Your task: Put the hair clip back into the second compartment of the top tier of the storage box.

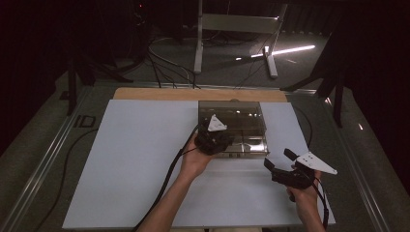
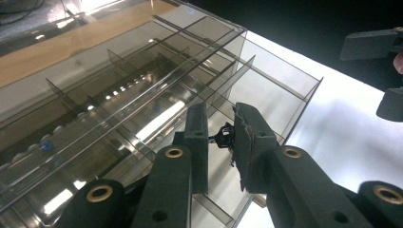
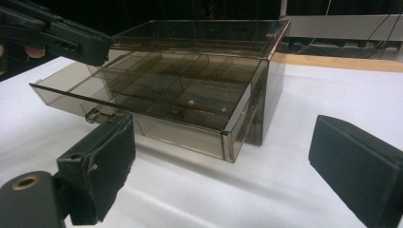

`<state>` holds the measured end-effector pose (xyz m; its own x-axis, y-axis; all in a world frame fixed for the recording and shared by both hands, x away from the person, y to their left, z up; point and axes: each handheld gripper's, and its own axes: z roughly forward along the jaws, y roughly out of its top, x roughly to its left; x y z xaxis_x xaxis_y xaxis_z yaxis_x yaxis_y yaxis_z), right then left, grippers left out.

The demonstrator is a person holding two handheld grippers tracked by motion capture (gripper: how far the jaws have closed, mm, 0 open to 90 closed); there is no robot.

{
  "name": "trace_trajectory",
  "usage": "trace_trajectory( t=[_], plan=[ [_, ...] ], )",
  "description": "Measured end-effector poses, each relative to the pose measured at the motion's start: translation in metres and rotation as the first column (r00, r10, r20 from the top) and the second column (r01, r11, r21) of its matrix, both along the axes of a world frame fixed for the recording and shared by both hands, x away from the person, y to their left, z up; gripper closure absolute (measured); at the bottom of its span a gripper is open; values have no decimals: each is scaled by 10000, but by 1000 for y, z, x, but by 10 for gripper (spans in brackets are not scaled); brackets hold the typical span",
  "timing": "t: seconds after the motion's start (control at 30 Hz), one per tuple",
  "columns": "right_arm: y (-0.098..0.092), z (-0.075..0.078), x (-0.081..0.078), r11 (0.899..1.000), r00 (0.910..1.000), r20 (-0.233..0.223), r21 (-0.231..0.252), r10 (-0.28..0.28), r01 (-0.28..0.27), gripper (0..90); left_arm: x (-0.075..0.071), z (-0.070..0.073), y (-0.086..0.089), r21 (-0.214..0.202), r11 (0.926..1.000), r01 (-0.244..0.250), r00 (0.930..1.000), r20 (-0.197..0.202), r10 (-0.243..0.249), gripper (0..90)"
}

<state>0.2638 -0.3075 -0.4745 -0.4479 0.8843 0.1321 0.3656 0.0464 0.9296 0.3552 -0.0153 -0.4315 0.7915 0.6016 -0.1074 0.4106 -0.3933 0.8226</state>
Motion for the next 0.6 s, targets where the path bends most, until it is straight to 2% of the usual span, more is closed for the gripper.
trace_trajectory(
  t=[0.6],
  plan=[
    [0,0,0,10000,10000,-17,-14,20,-20,86,-2,-6,-10,108,9998,187,9998,-123,-186,776]
  ],
)
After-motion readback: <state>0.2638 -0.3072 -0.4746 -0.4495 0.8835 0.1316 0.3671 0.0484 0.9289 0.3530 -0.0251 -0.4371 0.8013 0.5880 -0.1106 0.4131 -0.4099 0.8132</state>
